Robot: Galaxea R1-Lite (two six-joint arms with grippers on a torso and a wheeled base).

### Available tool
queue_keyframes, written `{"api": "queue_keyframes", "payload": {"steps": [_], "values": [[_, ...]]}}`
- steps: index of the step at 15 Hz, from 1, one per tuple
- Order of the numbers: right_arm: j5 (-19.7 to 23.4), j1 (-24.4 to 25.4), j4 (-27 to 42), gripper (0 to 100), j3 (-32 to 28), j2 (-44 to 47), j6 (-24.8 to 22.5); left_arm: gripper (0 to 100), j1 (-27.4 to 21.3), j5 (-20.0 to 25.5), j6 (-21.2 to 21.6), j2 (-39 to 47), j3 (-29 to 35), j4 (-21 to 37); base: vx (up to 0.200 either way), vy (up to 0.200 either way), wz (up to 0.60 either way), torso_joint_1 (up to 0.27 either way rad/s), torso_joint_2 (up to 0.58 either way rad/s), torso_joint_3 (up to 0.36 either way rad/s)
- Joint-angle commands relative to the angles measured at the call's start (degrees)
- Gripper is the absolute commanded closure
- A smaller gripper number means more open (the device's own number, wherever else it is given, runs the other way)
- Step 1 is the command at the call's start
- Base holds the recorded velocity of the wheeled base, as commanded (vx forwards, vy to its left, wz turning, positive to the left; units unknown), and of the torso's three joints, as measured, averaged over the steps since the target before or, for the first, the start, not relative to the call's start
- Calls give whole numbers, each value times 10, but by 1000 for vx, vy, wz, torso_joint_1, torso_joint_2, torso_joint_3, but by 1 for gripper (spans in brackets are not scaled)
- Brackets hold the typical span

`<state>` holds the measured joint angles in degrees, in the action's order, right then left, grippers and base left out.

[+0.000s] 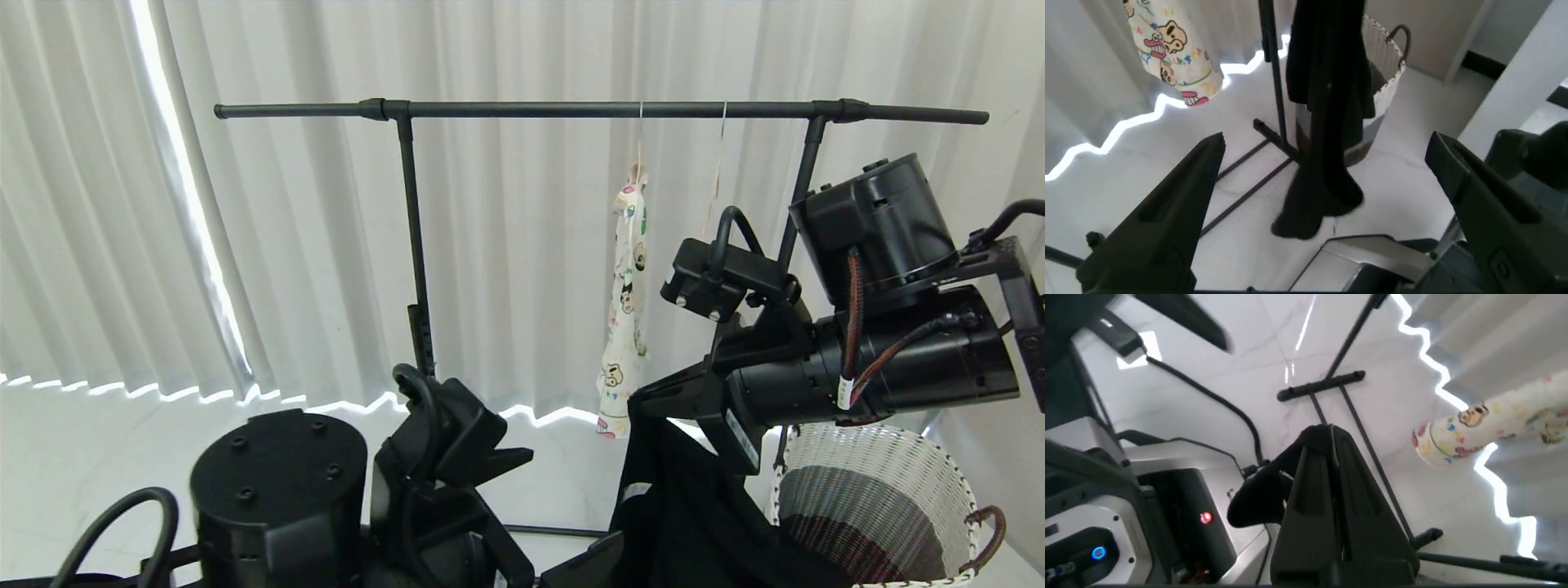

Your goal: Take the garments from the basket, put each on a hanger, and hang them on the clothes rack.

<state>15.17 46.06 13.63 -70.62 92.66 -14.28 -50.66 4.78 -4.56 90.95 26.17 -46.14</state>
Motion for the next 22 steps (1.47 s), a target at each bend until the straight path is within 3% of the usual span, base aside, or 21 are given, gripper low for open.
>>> {"api": "queue_keyframes", "payload": {"steps": [1,9,13,20,21,22], "values": [[5,14,0,100,0,-2,1,0,8,1,1,80,18,-17,0,0,0,0,0,0],[3,35,-12,100,3,-12,4,0,-14,-1,0,164,38,-26,0,0,0,0,0,0],[3,42,-12,100,3,-20,4,0,19,-38,-3,195,12,-27,0,0,0,0,0,0],[3,51,-12,100,3,-29,5,0,22,-38,-2,195,-11,-27,0,0,0,0,0,0],[3,53,-12,100,4,-30,5,100,22,-39,-3,195,-11,-31,0,0,0,0,0,0],[3,53,-12,100,4,-30,5,100,22,-39,-2,196,-11,-36,0,0,0,0,0,0]]}}
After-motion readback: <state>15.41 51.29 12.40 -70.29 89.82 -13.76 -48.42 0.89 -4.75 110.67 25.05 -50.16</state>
